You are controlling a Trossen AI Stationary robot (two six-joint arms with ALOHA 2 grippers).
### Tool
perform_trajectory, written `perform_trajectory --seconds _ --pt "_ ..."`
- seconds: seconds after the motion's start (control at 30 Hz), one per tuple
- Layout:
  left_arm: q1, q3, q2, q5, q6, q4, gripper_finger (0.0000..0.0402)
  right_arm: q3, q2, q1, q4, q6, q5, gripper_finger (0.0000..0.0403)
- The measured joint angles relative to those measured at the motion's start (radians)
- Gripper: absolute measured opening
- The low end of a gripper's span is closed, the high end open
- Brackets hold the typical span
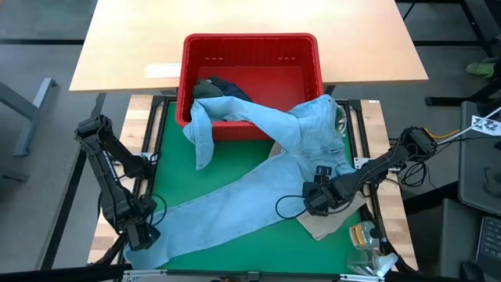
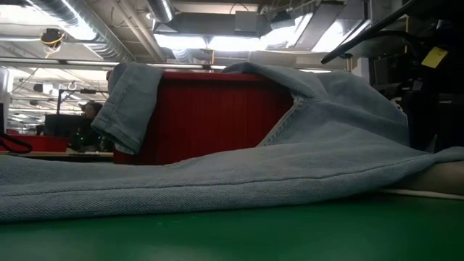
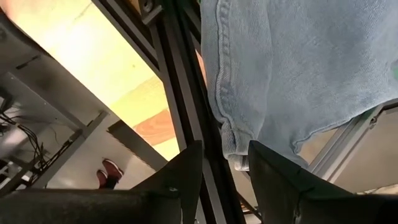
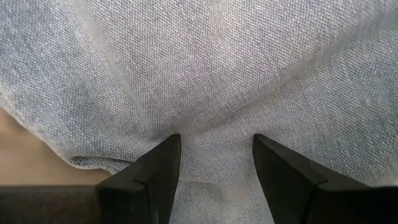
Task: Fold Laundry from Bin
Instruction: Fold the light blue jeans
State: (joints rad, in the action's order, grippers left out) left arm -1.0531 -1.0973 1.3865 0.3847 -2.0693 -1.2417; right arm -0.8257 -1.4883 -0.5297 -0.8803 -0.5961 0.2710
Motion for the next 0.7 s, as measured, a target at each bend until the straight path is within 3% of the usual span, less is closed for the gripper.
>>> perform_trajectory --seconds 0.7 --pt "0.000 0.000 0.001 -0.038 -0.023 0.006 0.0125 0.000 0.000 0.000 0.000 0.000 0.002 0.0202"
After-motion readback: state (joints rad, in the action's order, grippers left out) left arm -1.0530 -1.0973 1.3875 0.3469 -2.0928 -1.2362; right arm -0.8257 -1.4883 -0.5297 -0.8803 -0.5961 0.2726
